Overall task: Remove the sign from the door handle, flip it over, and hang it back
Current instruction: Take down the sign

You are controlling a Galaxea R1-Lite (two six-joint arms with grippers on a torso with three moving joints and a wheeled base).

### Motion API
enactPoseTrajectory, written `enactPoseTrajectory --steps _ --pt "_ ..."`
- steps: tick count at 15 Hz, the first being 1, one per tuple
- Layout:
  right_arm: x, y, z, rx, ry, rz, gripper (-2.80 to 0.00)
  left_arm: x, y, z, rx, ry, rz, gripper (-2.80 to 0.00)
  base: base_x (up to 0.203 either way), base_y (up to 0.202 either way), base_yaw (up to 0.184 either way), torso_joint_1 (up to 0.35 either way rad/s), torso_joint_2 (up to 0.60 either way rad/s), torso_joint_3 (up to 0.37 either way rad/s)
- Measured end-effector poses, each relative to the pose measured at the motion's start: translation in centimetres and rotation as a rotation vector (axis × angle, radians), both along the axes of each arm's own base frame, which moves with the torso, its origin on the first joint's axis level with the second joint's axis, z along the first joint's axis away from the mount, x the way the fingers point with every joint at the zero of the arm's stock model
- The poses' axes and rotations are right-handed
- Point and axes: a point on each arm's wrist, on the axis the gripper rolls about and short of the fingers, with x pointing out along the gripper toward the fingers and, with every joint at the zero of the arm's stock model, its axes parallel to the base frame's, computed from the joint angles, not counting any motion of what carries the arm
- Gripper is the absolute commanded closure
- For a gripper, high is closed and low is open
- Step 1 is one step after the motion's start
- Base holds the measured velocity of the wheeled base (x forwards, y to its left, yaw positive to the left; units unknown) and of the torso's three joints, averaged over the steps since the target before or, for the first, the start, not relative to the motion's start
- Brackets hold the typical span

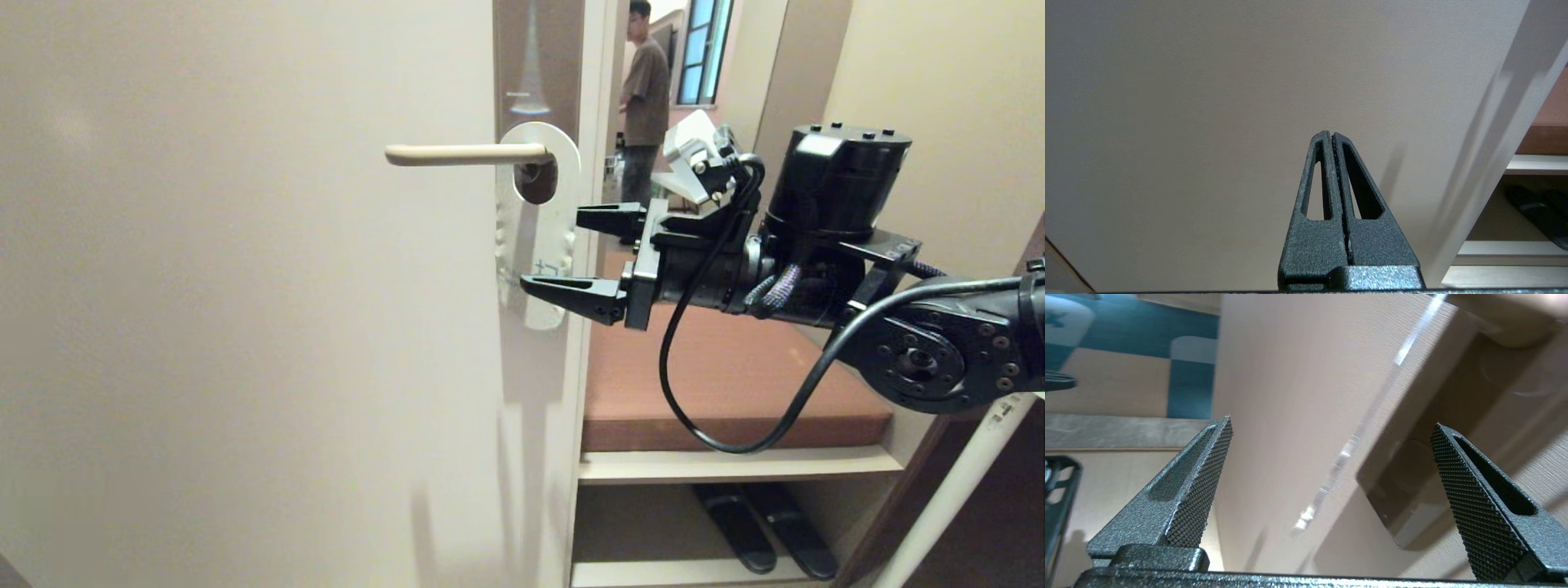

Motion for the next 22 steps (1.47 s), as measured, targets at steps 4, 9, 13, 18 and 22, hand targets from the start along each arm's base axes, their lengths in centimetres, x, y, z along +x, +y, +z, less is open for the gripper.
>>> enactPoseTrajectory --steps 4,9,13,18,22 --pt "-0.3 0.4 0.1 0.003 0.001 -0.095 -2.8 0.0 0.0 0.0 -0.001 0.0 0.0 0.0 0.0 0.0 0.0 0.0 0.0 0.0" --pt "-0.8 0.9 0.2 0.007 0.0 -0.114 -2.8 0.0 0.0 0.0 -0.001 0.0 0.0 0.0 0.0 0.0 0.0 0.0 0.0 0.0" --pt "-1.2 1.4 0.4 0.013 0.002 -0.117 -2.8 0.0 0.0 0.0 0.0 0.0 0.0 0.0 0.0 0.0 0.0 0.0 0.0 0.0" --pt "-1.4 1.6 0.5 0.014 0.0 -0.109 0.0 0.0 0.0 0.0 0.0 0.0 0.0 0.0 0.0 0.0 0.0 0.0 0.0 0.0" --pt "-1.4 1.6 0.6 0.016 -0.002 -0.137 0.0 0.0 0.0 0.0 0.0 0.0 0.0 0.0 0.0 0.0 0.0 0.0 0.0 0.0"
